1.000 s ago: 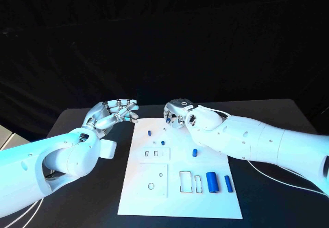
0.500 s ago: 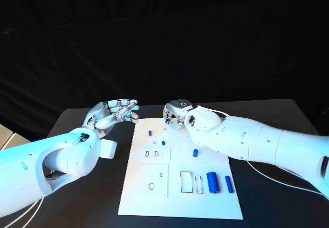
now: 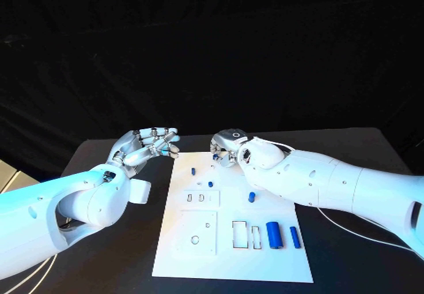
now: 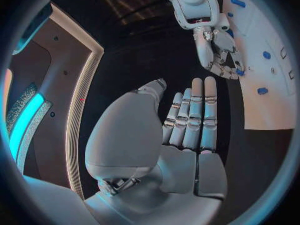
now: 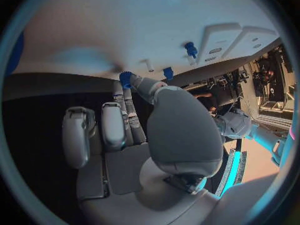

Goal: Assemble the parts on the task board

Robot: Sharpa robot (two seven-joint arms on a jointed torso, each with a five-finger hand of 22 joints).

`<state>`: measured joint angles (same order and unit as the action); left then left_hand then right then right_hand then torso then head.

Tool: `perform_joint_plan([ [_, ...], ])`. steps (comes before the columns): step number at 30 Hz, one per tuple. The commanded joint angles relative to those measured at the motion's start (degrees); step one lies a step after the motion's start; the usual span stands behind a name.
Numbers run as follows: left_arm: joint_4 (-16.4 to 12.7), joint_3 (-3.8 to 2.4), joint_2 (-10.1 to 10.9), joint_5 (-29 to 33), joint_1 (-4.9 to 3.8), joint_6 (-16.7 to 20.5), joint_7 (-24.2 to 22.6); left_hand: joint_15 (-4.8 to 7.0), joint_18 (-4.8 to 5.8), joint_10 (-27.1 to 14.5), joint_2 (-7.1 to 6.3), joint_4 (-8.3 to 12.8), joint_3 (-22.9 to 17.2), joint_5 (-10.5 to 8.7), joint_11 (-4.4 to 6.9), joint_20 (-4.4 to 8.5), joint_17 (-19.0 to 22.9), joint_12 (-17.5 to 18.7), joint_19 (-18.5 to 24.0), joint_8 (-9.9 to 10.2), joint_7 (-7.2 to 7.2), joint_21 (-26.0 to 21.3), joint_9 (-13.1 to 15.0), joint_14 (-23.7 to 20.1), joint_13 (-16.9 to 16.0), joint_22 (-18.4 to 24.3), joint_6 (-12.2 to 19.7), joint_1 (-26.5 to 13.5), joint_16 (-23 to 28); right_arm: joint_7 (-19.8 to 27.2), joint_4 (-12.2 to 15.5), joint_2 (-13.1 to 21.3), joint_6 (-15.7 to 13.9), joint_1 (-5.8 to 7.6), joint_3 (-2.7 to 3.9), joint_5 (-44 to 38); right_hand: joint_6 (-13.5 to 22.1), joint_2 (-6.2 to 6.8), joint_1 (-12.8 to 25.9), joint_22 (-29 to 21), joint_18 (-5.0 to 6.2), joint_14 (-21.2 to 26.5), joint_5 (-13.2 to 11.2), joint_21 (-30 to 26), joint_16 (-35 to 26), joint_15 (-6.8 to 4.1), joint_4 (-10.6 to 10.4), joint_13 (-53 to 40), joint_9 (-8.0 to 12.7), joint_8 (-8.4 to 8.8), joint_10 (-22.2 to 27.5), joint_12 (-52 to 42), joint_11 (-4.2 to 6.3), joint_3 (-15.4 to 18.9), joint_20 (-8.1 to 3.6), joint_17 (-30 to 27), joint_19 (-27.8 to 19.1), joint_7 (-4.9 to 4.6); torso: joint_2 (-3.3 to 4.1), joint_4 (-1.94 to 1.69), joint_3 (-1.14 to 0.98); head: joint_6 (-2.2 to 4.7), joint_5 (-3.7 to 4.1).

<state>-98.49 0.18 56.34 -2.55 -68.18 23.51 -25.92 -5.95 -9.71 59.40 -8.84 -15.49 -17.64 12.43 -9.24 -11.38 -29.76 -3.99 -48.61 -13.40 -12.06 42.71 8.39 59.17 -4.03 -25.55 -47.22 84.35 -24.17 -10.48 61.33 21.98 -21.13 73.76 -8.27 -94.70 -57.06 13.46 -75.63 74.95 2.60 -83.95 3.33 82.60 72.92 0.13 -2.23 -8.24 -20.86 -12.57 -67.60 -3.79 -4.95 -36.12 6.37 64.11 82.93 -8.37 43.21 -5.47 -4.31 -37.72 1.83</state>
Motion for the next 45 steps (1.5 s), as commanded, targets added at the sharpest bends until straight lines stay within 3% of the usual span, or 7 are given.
perform_joint_plan([
  [1, -0.1, -0.05, -0.1, 0.1, -0.10, -0.8, -0.5, 0.00, -0.56, -0.4, 0.12, -0.1, -0.3, -0.28, -0.20, -0.07, -0.1, 0.2, 0.4, 0.2, -0.49, 0.3, -0.1, -0.6, 0.1, -0.1, -0.2, 0.5, -0.2, -0.6, -0.1, -0.1, 0.8, -0.10, -0.08, -0.4, 1.0, 1.37, 0.4, 3.7, 0.32, -0.5, 0.0, -1.0, -0.7, 0.48, -0.5, 0.6, 0.1, 0.54, 1.9, 0.3, -0.32, 0.4, 0.19, -1.0, -1.1, -0.04, 0.00, -0.06, -0.01, 0.01, 0.07],
  [16, -0.2, -0.05, 0.0, 0.3, -0.09, -0.9, -0.5, -0.03, -0.56, -0.4, 0.14, 0.0, -0.5, -0.27, -0.23, -0.10, -0.2, 0.2, 0.7, 0.2, -0.52, 0.6, -0.1, -0.7, 0.1, -0.2, -0.2, 0.5, -0.2, 0.9, 8.6, 7.5, -1.9, 0.08, 0.22, 1.5, 3.6, 0.22, -2.0, -3.1, 1.99, 2.1, 0.1, -7.8, -5.7, 1.01, -3.3, 1.2, 0.5, 3.05, 7.2, -1.3, -0.91, 12.9, 0.87, -8.1, -5.5, 1.04, -0.14, 0.41, -0.03, -0.15, -0.09],
  [24, -0.1, -0.05, 0.3, 0.3, -0.09, -1.0, -0.5, -0.03, -0.56, -0.4, 0.14, 0.0, -0.5, -0.27, -0.23, -0.11, -0.2, 0.2, 0.7, 0.2, -0.52, 0.6, -0.1, -0.7, 0.1, -0.3, -0.2, 0.5, -0.2, 1.3, 17.3, 16.8, -5.6, 1.60, 1.12, 7.5, 1.7, 1.09, -2.7, 0.7, 1.08, 0.4, 0.1, -5.0, -4.1, -1.00, -5.1, 0.1, 0.3, 2.74, 0.3, -4.9, 1.28, 11.2, -1.02, -6.1, -2.5, 1.14, -0.47, 1.09, 0.12, 0.07, 0.14],
  [31, 0.1, -0.04, 0.2, 0.3, -0.09, -1.2, -0.5, -0.03, -0.56, -0.4, 0.13, 0.0, -0.6, -0.27, -0.23, -0.11, -0.3, 0.2, 0.7, 0.2, -0.52, 0.6, -0.1, -0.7, 0.1, -0.3, -0.2, 0.5, -0.2, 0.3, 20.4, 23.4, -0.4, 2.91, 1.84, 13.2, 2.6, 3.20, -0.9, 4.1, 0.32, -0.5, 0.0, -2.4, -1.8, -1.83, -6.1, -5.2, 0.3, 3.59, -7.9, -11.4, 2.47, 15.7, -1.73, -3.1, -0.3, 1.43, -0.77, 1.32, 0.11, 0.09, 0.81],
  [34, 0.2, -0.04, 0.1, 0.3, -0.08, -1.3, -0.5, -0.03, -0.56, -0.4, 0.13, 0.0, -0.6, -0.27, -0.23, -0.11, -0.3, 0.2, 0.7, 0.2, -0.52, 0.6, -0.1, -0.7, 0.1, -0.3, -0.2, 0.5, -0.2, -0.9, 20.5, 25.3, 2.7, 3.11, 1.99, 14.1, 3.4, 0.85, -4.4, 7.5, -0.48, -2.0, 0.2, 0.4, 3.6, -1.94, -8.5, -21.0, -0.4, 3.59, -4.7, -26.7, 2.84, 26.9, -2.06, 4.0, 1.8, 1.43, -0.84, 1.39, 0.01, -0.15, 0.89],
  [36, 0.2, -0.04, 0.1, 0.3, -0.08, -1.4, -0.5, -0.03, -0.56, -0.4, 0.13, 0.0, -0.6, -0.27, -0.23, -0.11, -0.3, 0.2, 0.7, 0.2, -0.52, 0.6, -0.1, -0.7, 0.1, -0.3, -0.2, 0.5, -0.2, -1.7, 20.5, 26.0, 4.1, 3.17, 2.04, 14.3, 4.3, -0.41, -7.3, 9.8, -1.05, -2.8, -0.1, 2.2, 7.9, -1.73, -12.8, -51.9, -1.0, 2.98, -5.2, -57.0, 1.95, 31.1, -1.30, 10.1, 3.1, 1.15, -0.74, 1.39, 0.01, -0.16, 1.07],
  [45, 0.6, -0.03, -0.3, 0.3, -0.07, -1.5, -0.4, -0.03, -0.56, -0.4, 0.13, 0.0, -0.6, -0.27, -0.23, -0.11, -0.3, 0.2, 0.7, 0.2, -0.52, 0.6, -0.1, -0.7, 0.1, -0.3, -0.2, 0.5, -0.2, -3.5, 18.9, 25.7, 6.6, 2.95, 2.08, 14.1, 5.7, -0.87, -7.3, 14.7, -2.48, -5.2, 0.2, 7.1, 15.1, -0.30, -14.4, -76.2, -1.4, 2.18, -17.8, -80.9, 0.96, 33.1, -0.46, 21.9, 6.8, -0.33, -0.59, 1.28, 0.05, -0.16, 1.43],
])
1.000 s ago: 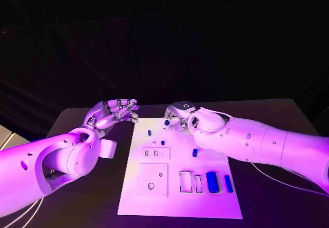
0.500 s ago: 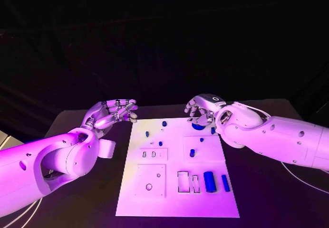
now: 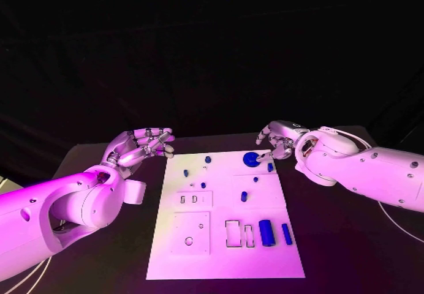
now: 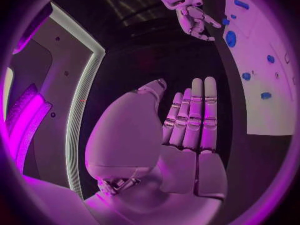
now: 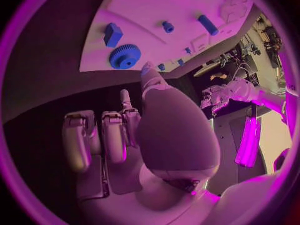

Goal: Assemble the parts on the task board

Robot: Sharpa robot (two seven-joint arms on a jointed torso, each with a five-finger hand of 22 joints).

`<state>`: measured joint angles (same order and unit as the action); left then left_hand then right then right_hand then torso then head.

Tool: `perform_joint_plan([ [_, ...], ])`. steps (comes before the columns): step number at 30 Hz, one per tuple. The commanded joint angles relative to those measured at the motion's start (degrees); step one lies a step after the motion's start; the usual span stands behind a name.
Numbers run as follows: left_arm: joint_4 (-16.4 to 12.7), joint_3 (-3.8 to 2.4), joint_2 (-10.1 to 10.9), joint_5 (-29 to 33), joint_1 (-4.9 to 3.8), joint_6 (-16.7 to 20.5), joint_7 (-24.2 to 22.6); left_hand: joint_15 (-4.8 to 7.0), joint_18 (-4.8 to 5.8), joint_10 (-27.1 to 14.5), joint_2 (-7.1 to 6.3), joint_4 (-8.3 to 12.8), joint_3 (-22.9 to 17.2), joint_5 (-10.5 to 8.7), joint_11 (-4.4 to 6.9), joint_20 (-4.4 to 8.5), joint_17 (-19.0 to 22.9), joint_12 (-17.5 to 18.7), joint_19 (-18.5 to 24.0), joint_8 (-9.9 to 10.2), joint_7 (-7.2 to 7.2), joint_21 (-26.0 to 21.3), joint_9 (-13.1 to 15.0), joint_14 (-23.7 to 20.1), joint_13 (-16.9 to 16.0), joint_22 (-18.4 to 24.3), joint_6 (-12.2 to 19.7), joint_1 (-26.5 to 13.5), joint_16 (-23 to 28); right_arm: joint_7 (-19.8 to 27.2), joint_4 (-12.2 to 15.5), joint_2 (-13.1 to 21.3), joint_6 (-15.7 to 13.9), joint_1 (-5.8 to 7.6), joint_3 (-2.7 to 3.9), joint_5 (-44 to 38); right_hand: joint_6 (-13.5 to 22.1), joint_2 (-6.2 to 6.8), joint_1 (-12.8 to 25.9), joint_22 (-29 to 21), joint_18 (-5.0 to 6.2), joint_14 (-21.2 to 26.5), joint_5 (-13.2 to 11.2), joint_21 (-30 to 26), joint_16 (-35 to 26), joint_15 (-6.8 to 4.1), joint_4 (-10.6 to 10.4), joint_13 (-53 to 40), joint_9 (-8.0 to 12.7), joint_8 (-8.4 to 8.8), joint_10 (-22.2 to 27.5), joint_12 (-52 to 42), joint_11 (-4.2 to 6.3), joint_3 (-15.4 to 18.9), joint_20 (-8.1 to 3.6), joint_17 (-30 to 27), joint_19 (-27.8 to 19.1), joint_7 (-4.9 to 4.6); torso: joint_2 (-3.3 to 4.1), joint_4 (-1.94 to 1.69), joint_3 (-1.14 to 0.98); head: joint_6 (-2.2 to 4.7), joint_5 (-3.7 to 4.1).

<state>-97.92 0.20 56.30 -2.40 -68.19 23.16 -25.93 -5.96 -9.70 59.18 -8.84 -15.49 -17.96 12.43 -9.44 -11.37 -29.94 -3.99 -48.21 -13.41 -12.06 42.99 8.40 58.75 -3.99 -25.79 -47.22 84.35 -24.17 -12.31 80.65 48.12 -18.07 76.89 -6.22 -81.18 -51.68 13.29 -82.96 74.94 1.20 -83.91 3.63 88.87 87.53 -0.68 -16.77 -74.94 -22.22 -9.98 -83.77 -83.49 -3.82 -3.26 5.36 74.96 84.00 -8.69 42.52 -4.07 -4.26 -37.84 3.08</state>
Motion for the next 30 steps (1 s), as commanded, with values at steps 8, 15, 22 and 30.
perform_joint_plan([
  [8, 0.5, -0.04, -0.7, 0.2, -0.04, -1.3, -0.3, -0.01, -0.59, -0.2, 0.13, 0.0, -0.3, -0.26, -0.02, -0.13, -0.2, 0.2, 0.5, 0.2, -0.50, 0.6, -0.1, -0.2, 0.1, -0.2, -0.2, 0.5, -0.3, -2.2, -3.5, -2.9, 2.9, -0.81, 0.01, 0.0, 0.3, -1.44, 0.0, 15.1, -1.20, -5.5, -0.1, 1.1, 1.2, 0.73, 0.3, -10.1, -0.2, -0.73, -1.9, -1.8, -0.37, -0.4, 0.76, 12.2, 6.0, -0.18, 0.08, -0.32, 0.17, -0.25, 0.20],
  [15, 0.8, -0.04, -0.9, 0.1, -0.04, -1.1, -0.1, -0.01, -0.59, -0.2, 0.13, 0.0, -0.4, -0.26, -0.02, -0.13, -0.2, 0.2, 0.5, 0.2, -0.50, 0.6, -0.1, -0.2, 0.1, -0.2, -0.2, 0.5, -0.3, -1.9, -5.8, -4.7, 2.1, -1.42, -0.02, 0.4, -0.3, -2.22, -0.3, 15.1, -1.20, -5.5, -0.1, 1.1, 1.3, 0.72, 0.3, -10.3, -0.3, -1.14, -2.1, -2.0, -0.31, -1.1, 0.80, 12.4, 6.0, -0.10, 0.03, -0.22, 0.14, -0.39, 0.04],
  [22, 0.8, -0.03, -0.9, 0.1, -0.04, -1.1, -0.1, -0.01, -0.59, -0.2, 0.13, 0.0, -0.4, -0.26, -0.02, -0.13, -0.2, 0.2, 0.5, 0.2, -0.50, 0.6, -0.1, -0.2, 0.1, -0.2, -0.2, 0.5, -0.3, -1.8, -6.9, -5.6, 2.1, -1.78, -0.06, 0.8, -0.6, -2.70, -0.2, 15.1, -1.20, -5.5, -0.1, 1.1, 1.3, 0.69, 0.3, -10.4, -0.4, -1.34, -2.1, -2.1, -0.25, -1.5, 0.79, 12.4, 6.0, -0.02, 0.00, -0.20, 0.13, -0.70, -0.08],
  [30, 0.9, -0.03, -1.0, 0.1, -0.04, -1.2, 0.0, 0.00, -0.60, -0.2, 0.15, 0.1, -0.5, -0.23, -0.02, -0.14, -0.3, 0.2, 0.6, 0.3, -0.51, 0.7, -0.1, -0.2, 0.1, -0.3, -0.2, 0.6, -0.4, -1.6, -7.8, -6.4, 2.8, -1.96, -0.13, 1.3, -0.9, -3.06, -0.2, 15.1, -1.20, -5.5, -0.1, 1.1, 1.3, 0.64, 0.3, -10.6, -0.4, -1.50, -2.3, -2.2, -0.19, -1.8, 0.76, 12.5, 6.0, 0.06, 0.00, -0.17, 0.11, -0.93, -0.38],
])
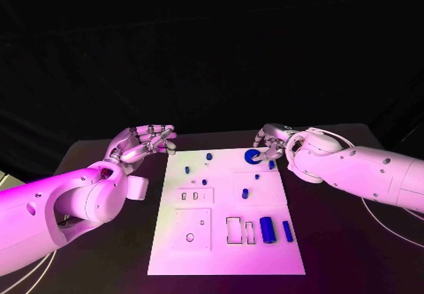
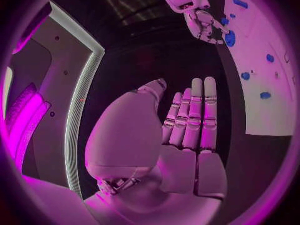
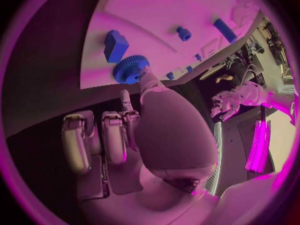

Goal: Assemble the parts on the task board

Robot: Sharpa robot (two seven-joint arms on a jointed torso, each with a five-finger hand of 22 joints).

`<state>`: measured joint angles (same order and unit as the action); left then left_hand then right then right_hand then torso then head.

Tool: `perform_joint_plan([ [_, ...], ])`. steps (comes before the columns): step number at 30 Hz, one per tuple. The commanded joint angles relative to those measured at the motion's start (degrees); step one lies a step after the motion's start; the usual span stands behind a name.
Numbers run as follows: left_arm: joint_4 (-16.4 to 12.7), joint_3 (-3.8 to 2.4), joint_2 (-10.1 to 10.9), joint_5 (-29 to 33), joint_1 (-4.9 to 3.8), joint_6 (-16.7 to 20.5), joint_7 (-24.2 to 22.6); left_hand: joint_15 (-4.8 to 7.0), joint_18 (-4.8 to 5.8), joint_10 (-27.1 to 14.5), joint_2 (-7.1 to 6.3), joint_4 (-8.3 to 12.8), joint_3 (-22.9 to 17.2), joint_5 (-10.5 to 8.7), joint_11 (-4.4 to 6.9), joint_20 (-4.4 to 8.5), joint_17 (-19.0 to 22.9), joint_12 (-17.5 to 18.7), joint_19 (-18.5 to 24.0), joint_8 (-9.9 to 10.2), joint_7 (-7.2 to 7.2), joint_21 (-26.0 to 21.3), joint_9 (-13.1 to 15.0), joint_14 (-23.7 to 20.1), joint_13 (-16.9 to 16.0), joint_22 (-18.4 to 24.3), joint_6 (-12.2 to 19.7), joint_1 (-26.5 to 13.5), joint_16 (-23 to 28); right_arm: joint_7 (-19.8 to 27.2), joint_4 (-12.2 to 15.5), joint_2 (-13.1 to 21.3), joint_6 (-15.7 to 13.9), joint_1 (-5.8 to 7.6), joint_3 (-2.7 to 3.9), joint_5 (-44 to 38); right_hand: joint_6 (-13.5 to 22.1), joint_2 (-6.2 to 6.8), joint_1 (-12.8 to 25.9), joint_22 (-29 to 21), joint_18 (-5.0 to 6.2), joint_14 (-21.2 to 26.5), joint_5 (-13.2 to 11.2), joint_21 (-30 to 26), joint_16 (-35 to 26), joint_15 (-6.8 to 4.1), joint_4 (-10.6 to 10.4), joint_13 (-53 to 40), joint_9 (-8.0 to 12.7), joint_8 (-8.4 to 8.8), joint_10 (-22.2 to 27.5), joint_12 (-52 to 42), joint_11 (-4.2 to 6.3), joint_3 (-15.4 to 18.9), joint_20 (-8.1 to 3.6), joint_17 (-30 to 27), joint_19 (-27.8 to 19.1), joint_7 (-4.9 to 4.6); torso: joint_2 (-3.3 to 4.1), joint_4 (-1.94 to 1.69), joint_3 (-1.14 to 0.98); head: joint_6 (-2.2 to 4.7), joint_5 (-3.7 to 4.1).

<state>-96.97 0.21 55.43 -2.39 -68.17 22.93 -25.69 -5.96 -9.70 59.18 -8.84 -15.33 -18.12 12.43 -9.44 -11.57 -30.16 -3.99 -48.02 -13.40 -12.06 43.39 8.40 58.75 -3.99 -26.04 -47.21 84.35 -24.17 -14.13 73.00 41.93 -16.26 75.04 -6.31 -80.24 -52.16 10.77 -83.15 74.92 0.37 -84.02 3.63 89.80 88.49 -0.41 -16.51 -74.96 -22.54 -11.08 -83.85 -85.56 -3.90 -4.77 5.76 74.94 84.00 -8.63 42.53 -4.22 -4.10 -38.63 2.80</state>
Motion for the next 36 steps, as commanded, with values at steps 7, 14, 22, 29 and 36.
perform_joint_plan([
  [7, -0.1, -0.05, -0.1, 0.0, -0.06, -0.9, -0.3, 0.00, -0.60, -0.2, 0.15, -0.1, -0.3, -0.23, -0.02, 0.06, 0.0, 0.2, 0.4, 0.3, -0.51, 0.3, -0.1, -0.2, 0.1, 0.0, -0.2, 0.6, -0.4, -0.5, -0.7, -0.6, 2.4, -0.21, -0.11, 1.3, -1.2, -1.51, -0.6, 15.1, -0.37, -5.4, -0.1, 0.2, 0.3, 0.23, 0.3, -10.4, -0.1, -0.73, -2.0, 0.1, 0.05, -1.4, 0.25, 12.4, 6.0, 0.13, 0.04, -0.02, -0.02, -0.30, -0.14],
  [14, -0.1, -0.05, -0.1, -0.1, -0.06, -0.9, -0.3, 0.00, -0.60, -0.3, 0.12, 0.0, -0.4, -0.22, -0.04, 0.05, -0.1, 0.2, 0.5, 0.3, -0.54, 0.5, -0.1, -0.3, 0.1, -0.2, -0.2, 0.6, -0.4, -0.7, -1.2, -1.0, 3.7, -0.24, -0.20, 1.7, -1.8, -1.98, -0.9, 15.1, -0.37, -5.4, -0.1, 0.2, 0.4, 0.13, 0.4, -10.6, -0.2, -1.00, -2.3, -0.1, 0.19, -2.0, 0.18, 12.6, 6.0, 0.31, 0.03, 0.05, -0.01, -0.51, -0.33],
  [22, 0.0, -0.05, -0.1, -0.1, -0.06, -0.9, -0.3, -0.01, -0.61, -0.3, 0.13, 0.0, -0.5, -0.20, -0.06, 0.05, -0.2, 0.2, 0.6, 0.3, -0.56, 0.6, -0.1, -0.3, 0.1, -0.3, -0.1, 0.6, -0.5, -0.9, -1.8, -1.2, 4.4, -0.36, -0.30, 1.1, -2.1, -2.10, -1.2, 15.1, -0.37, -5.4, -0.1, 0.2, 0.4, 0.06, 0.6, -10.6, -0.2, -1.07, -2.3, -0.1, 0.27, -2.3, 0.13, 12.6, 6.0, 0.40, 0.02, -0.06, -0.01, -0.70, -0.32],
  [29, 0.0, -0.05, -0.1, -0.1, -0.07, -0.9, -0.3, -0.01, -0.61, -0.3, 0.13, 0.0, -0.5, -0.20, -0.06, 0.05, -0.2, 0.2, 0.6, 0.3, -0.56, 0.6, -0.1, -0.3, 0.1, -0.3, -0.1, 0.6, -0.5, -0.7, -1.7, -1.3, 3.3, -0.40, -0.36, 0.3, -2.7, -2.40, -1.8, 15.1, -0.37, -5.5, -0.1, 0.2, 0.5, -0.12, 0.9, -11.0, -0.1, -1.28, -2.6, -0.4, 0.46, -3.1, -0.03, 12.8, 6.0, 0.60, -0.02, 0.03, 0.01, -0.55, -0.46],
  [36, 0.1, -0.05, -0.2, 0.0, -0.07, -1.0, -0.2, -0.03, -0.61, -0.3, 0.21, 0.0, -0.6, -0.18, -0.08, 0.03, -0.3, 0.2, 0.7, 0.3, -0.59, 0.8, -0.1, -0.3, 0.1, -0.4, -0.1, 0.6, -0.5, -1.7, 0.3, -1.1, -3.6, -0.42, -0.39, -1.9, -5.0, -4.66, -2.6, 15.1, -0.37, -5.5, -0.1, 0.2, 0.7, -0.84, 1.1, -11.8, 0.0, -2.16, -3.4, -1.2, 1.33, -6.7, -0.67, 13.1, 6.0, 1.55, -0.01, -0.02, -0.04, -0.48, -0.47],
])
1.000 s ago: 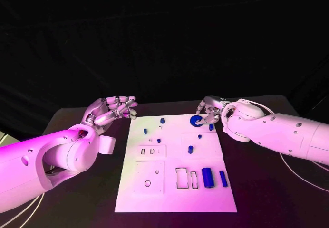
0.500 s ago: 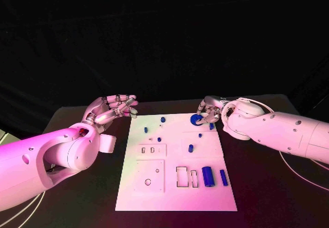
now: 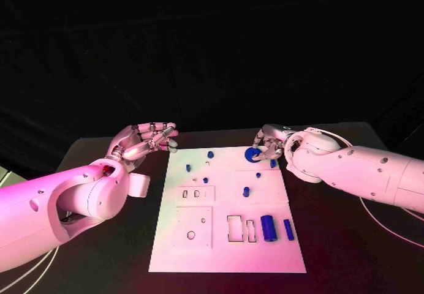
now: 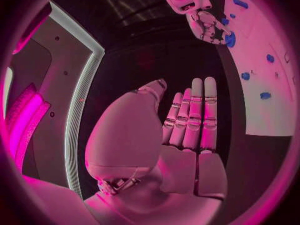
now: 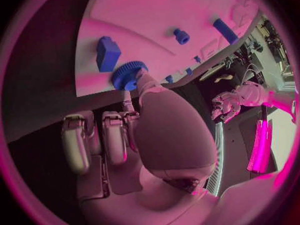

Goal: Assemble the parts on the task board

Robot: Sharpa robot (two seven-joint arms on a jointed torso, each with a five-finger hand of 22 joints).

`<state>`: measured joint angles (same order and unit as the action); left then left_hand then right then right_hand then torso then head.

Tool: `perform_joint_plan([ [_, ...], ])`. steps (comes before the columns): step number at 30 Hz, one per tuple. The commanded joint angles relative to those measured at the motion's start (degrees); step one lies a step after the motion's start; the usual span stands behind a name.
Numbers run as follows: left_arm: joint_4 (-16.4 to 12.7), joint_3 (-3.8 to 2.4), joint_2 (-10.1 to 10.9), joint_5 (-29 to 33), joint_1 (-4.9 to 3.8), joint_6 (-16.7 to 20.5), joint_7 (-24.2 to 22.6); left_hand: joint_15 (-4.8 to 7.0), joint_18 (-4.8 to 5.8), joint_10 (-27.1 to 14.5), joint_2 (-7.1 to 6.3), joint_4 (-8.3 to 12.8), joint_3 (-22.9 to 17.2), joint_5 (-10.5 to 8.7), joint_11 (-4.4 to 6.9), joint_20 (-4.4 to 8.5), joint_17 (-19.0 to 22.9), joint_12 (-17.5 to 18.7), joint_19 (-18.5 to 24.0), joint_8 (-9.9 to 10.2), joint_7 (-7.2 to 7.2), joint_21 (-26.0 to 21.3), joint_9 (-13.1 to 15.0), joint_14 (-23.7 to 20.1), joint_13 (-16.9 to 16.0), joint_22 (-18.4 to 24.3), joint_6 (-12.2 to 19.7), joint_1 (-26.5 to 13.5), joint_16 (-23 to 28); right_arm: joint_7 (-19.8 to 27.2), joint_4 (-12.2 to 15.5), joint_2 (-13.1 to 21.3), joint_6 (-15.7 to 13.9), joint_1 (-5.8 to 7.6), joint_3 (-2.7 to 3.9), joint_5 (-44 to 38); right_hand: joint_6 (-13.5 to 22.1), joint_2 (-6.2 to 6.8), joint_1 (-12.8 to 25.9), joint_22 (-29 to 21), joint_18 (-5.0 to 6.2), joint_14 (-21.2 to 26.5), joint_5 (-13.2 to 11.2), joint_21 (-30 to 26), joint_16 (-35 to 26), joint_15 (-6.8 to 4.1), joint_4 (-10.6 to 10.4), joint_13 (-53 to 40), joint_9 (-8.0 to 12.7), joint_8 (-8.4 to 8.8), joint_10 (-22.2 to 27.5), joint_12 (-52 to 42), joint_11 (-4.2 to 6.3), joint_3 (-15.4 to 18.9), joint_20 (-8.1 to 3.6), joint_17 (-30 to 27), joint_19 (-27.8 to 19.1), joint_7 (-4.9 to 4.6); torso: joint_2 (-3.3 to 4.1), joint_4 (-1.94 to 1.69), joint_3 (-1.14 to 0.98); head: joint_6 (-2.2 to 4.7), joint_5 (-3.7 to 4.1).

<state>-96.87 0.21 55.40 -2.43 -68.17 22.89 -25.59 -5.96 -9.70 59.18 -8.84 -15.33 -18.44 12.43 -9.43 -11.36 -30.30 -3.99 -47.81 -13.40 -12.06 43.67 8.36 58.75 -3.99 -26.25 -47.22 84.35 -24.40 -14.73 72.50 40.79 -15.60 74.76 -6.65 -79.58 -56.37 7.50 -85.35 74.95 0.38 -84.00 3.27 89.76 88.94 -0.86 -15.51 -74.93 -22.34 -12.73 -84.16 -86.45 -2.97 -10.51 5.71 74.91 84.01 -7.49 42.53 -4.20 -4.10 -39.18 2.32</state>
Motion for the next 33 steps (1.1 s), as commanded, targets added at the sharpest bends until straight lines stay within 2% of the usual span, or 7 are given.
perform_joint_plan([
  [1, 0.0, -0.05, -0.2, 0.1, -0.06, -0.9, -0.3, -0.05, -0.60, -0.4, 0.34, -0.1, -0.4, -0.17, -0.10, -0.19, -0.2, 0.2, 0.6, 0.3, -0.63, 0.6, -0.1, -0.3, 0.1, -0.2, -0.2, 0.5, -0.3, -1.4, 1.5, 0.1, -5.5, -0.13, -0.05, -3.4, -1.1, -1.36, -0.5, 15.1, -0.38, -5.6, 0.3, 0.2, 0.2, -0.48, 0.2, -11.9, -0.2, -0.66, -3.2, -0.4, 0.51, -1.6, -0.70, 13.2, 6.0, 0.53, -0.02, -0.05, -0.01, 0.15, -0.07],
  [8, 0.1, -0.05, -0.3, 0.2, -0.06, -1.0, -0.3, -0.05, -0.60, -0.4, 0.38, -0.2, -0.5, -0.17, -0.12, -0.20, -0.2, 0.2, 0.7, 0.4, -0.65, 0.7, -0.1, -0.4, 0.1, -0.3, -0.1, 0.4, -0.3, -2.7, 4.6, -0.1, -9.5, 0.20, -0.03, -6.1, -1.4, -0.97, -0.2, 15.1, -0.38, -5.6, 0.3, 0.2, 0.2, -0.62, 0.2, -12.0, -0.1, -0.84, -3.3, -0.4, 0.64, -2.3, -0.85, 13.1, 6.0, 0.65, -0.02, 0.01, 0.11, 0.51, -0.25],
  [13, 0.1, -0.05, -0.4, 0.2, -0.07, -0.9, -0.3, -0.07, -0.61, -0.4, 0.42, -0.2, -0.6, -0.16, -0.15, -0.21, -0.3, 0.2, 0.7, 0.4, -0.72, 0.8, -0.1, -0.4, 0.1, -0.4, -0.1, 0.4, -0.4, -2.9, 7.3, -1.1, -10.3, 0.41, -0.02, -7.1, -1.4, -0.52, 0.2, 15.1, -0.38, -5.6, 0.2, 0.2, 0.2, -0.65, 0.1, -12.1, -0.1, -0.84, -3.3, -0.5, 0.66, -2.5, -0.90, 13.1, 6.0, 0.66, -0.02, 0.01, 0.08, 0.60, -0.19],
  [18, 0.1, -0.05, -0.4, 0.2, -0.07, -1.0, -0.3, -0.07, -0.61, -0.4, 0.42, -0.2, -0.6, -0.16, -0.15, -0.21, -0.3, 0.2, 0.7, 0.4, -0.72, 0.8, -0.1, -0.4, 0.1, -0.4, -0.1, 0.4, -0.4, -3.3, 8.8, -3.3, -10.3, 0.45, -0.09, -8.9, -1.4, -0.42, 0.3, 15.1, -0.38, -5.6, 0.2, 0.2, 0.2, -0.66, 0.1, -12.1, 0.0, -0.82, -3.3, -0.5, 0.65, -2.6, -0.92, 13.1, 6.0, 0.66, -0.01, -0.04, 0.09, 0.63, -0.53],
  [22, 0.2, -0.05, -0.5, 0.2, -0.07, -1.0, -0.3, -0.07, -0.61, -0.4, 0.42, -0.2, -0.6, -0.16, -0.15, -0.21, -0.3, 0.2, 0.7, 0.4, -0.72, 0.8, -0.1, -0.4, 0.1, -0.4, -0.1, 0.4, -0.4, -3.5, 8.4, -5.7, -10.0, 0.42, -0.42, -10.1, -1.3, -0.33, 0.4, 15.1, -0.38, -5.6, 0.3, 0.2, 0.2, -0.66, 0.1, -12.0, 0.0, -0.78, -3.3, -0.4, 0.66, -2.7, -0.92, 13.1, 6.0, 0.65, -0.03, 0.04, 0.10, 0.68, -0.74],
  [26, 0.2, -0.05, -0.5, 0.2, -0.07, -1.0, -0.2, -0.08, -0.61, -0.5, 0.41, -0.1, -0.7, -0.14, -0.17, -0.22, -0.3, 0.2, 0.8, 0.4, -0.76, 0.9, -0.1, -0.4, 0.1, -0.4, -0.1, 0.4, -0.4, -3.4, 7.2, -8.1, -9.3, 0.26, -0.89, -10.7, -1.3, -0.23, 0.4, 15.1, -0.38, -5.6, 0.3, 0.2, 0.2, -0.66, 0.2, -12.0, 0.0, -0.75, -3.3, -0.4, 0.65, -2.8, -0.93, 13.1, 6.0, 0.64, 0.05, -0.12, 0.05, 0.86, -0.74],
  [33, 0.2, -0.05, -0.7, 0.2, -0.08, -1.0, -0.2, -0.08, -0.61, -0.5, 0.41, -0.1, -0.7, -0.14, -0.17, -0.22, -0.3, 0.2, 0.8, 0.4, -0.76, 0.9, -0.1, -0.4, 0.1, -0.4, -0.1, 0.4, -0.4, -3.9, 4.8, -11.1, -7.8, -0.78, -1.30, -10.9, -1.1, 0.05, 0.4, 15.1, -0.38, -5.6, 0.3, 0.2, 0.2, -0.65, 0.3, -12.0, 0.1, -0.63, -3.2, -0.4, 0.61, -3.1, -0.94, 13.1, 6.0, 0.57, 0.13, -0.17, -0.05, 0.78, -1.11],
])
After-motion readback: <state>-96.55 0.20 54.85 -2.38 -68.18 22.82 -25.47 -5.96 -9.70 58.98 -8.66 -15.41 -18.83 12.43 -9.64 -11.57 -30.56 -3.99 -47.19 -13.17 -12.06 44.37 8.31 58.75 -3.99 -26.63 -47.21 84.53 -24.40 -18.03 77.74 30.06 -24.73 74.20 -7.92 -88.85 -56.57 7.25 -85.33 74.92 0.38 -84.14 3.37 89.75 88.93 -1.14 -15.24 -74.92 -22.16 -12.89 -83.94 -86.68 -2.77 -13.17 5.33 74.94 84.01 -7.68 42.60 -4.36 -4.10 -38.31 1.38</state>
